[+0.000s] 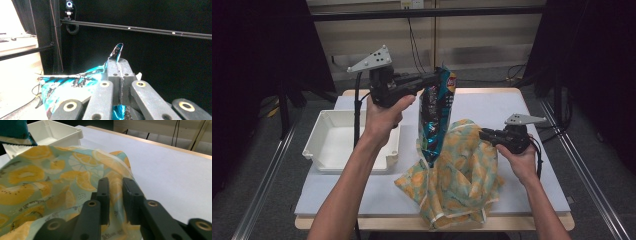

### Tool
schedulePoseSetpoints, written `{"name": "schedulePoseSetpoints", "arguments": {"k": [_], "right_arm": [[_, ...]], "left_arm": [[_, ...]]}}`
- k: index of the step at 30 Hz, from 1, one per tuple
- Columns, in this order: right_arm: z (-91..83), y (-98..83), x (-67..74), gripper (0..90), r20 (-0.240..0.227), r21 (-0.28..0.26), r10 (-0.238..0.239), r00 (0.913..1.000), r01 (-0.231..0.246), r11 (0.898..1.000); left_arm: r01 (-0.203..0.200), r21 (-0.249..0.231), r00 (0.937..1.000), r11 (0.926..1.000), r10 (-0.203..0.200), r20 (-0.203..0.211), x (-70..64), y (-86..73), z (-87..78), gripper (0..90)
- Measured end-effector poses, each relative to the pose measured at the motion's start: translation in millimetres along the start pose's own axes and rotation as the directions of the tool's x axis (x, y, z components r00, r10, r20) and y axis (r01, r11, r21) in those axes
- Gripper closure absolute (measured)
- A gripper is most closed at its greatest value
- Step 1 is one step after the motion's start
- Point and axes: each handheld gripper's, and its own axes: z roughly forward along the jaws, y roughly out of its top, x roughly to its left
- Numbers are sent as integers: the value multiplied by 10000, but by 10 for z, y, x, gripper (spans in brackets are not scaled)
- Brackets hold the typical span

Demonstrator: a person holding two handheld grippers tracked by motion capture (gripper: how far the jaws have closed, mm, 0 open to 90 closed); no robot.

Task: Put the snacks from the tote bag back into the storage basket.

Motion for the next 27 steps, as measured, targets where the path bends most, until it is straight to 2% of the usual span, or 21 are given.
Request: {"name": "schedulePoseSetpoints", "arguments": {"k": [2, 6, 11, 12, 14, 21, 22, 25, 27], "right_arm": [[-29, -10, -1, 750, -7, -4, 44, 10000, -44, 10000], [-94, -41, -3, 665, 57, -79, 99, 9999, -99, 9999], [-207, -62, 23, 599, 82, -215, 157, 9998, -155, 9996], [-229, -66, 29, 581, 57, -238, 165, 9998, -164, 9996], [-284, -79, 51, 547, 158, -264, 193, 9997, -189, 9995], [-454, -109, 132, 458, 286, -437, 18, 9996, -5, 9990], [-523, -131, 166, 425, 217, -567, -3, 9998, 15, 9984], [-601, -178, 209, 396, 327, -572, -93, 9994, 111, 9983], [-642, -221, 224, 361, 366, -591, 22, 9993, -1, 9982]], "left_arm": [[-15, 32, 9998, 10000, 16, -198, -14, 16, -64, 900], [-270, 145, 9991, 9995, 274, -318, -65, 21, -161, 900], [65, 165, 9984, 9998, -55, -567, 33, -98, -281, 900], [179, 17, 9982, 9998, -177, -564, 39, -125, -300, 900], [81, 83, 9979, 9999, -76, -637, 49, -154, -342, 900], [194, 92, 9952, 9998, -184, -959, 113, -161, -453, 900], [252, -18, 9938, 9997, -252, -1083, 130, -157, -507, 900], [236, 73, 9914, 9997, -225, -1289, 169, -168, -588, 900], [282, 94, 9892, 9996, -266, -1443, 214, -189, -652, 900]]}}
